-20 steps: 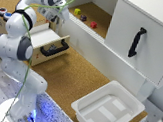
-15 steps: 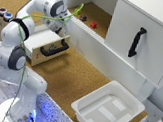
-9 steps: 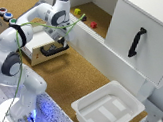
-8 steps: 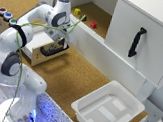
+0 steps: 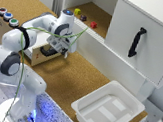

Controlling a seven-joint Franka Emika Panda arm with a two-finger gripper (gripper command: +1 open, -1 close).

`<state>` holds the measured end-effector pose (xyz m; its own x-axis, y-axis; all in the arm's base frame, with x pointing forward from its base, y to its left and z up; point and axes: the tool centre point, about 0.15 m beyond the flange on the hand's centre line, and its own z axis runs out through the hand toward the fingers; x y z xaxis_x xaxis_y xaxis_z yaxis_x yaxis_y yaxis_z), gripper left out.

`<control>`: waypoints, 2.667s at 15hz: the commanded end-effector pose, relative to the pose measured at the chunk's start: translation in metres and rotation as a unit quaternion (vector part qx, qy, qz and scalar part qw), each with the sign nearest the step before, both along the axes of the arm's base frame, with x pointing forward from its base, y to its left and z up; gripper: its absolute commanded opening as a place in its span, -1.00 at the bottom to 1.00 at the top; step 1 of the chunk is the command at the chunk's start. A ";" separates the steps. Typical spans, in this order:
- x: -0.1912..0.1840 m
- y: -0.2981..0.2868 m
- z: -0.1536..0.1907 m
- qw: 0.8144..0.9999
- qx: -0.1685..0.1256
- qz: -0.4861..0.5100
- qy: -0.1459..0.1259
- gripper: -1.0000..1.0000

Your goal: Go close the drawer

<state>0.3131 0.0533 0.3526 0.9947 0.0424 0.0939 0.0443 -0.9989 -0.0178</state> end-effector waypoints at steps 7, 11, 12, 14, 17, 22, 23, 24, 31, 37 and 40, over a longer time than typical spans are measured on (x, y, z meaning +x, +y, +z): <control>0.033 0.045 -0.032 0.999 0.019 0.035 0.008 -1.00; 0.030 0.076 -0.034 0.998 0.020 0.054 0.009 -1.00; 0.030 0.085 -0.033 0.998 0.022 0.056 0.008 -1.00; 0.030 0.100 -0.027 0.998 0.024 0.058 0.002 -1.00; 0.028 0.125 -0.021 0.998 0.028 0.062 -0.003 -1.00; 0.027 0.167 -0.023 0.996 0.029 0.079 0.005 -1.00; 0.027 0.176 -0.023 0.996 0.028 0.083 0.004 -1.00; 0.027 0.184 -0.022 0.996 0.028 0.085 0.003 -1.00; 0.033 0.253 -0.020 0.993 0.062 0.101 0.006 -1.00; 0.029 0.286 0.007 0.990 0.062 0.123 -0.023 -1.00; 0.025 0.238 0.038 0.995 -0.001 0.082 -0.057 1.00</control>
